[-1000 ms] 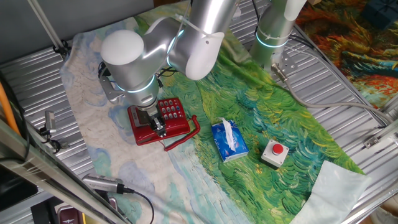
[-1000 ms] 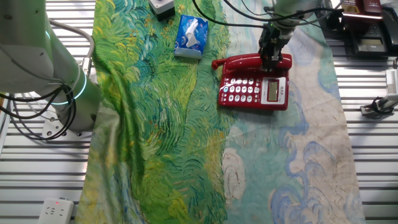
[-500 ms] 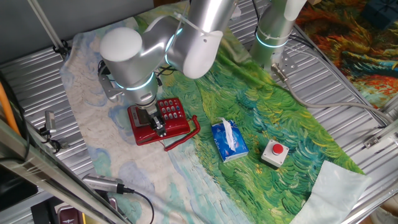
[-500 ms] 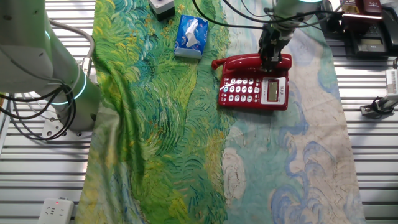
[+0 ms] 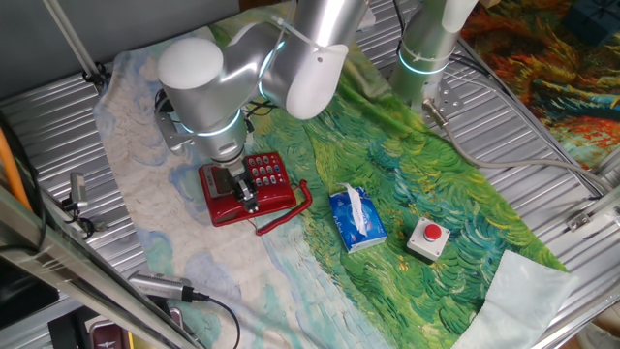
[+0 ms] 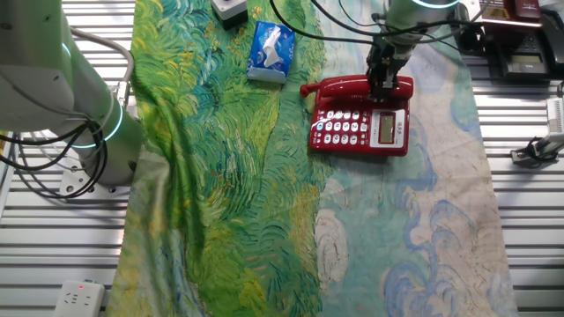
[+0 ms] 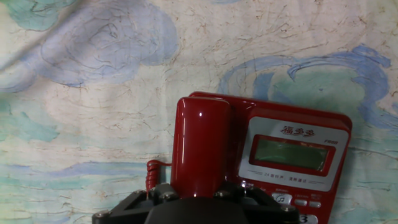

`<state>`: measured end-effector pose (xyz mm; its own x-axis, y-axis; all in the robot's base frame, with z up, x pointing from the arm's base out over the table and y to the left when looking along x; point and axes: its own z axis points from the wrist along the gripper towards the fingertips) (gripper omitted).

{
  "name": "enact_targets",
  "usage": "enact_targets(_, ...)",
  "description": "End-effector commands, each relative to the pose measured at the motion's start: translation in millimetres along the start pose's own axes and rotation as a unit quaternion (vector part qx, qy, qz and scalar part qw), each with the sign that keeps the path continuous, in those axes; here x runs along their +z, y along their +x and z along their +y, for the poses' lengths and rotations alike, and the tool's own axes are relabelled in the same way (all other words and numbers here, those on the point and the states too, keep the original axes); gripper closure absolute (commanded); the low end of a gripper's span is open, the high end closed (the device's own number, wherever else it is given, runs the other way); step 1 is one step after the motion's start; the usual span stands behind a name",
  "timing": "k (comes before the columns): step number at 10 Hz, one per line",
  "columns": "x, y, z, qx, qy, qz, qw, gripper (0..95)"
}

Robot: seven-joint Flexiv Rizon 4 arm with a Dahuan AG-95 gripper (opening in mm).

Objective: Place the handset of the telephone on the corresponding phone cradle

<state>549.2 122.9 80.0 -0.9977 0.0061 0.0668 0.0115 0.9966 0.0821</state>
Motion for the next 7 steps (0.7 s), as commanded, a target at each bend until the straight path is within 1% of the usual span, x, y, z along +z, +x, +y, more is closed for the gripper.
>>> enact_targets(1, 0.3, 0.0, 0.0, -0.002, 0.000, 0.000, 1.0000, 95.0)
enact_targets(4, 0.2, 2.9, -4.2, -0.005, 0.000, 0.003, 1.0000, 95.0)
enact_targets(5, 1.0, 5.4, -8.9, -0.009, 0.001, 0.003, 1.0000, 95.0)
enact_targets(7, 2.7, 5.6, -10.5, -0.009, 0.000, 0.001, 1.0000, 95.0)
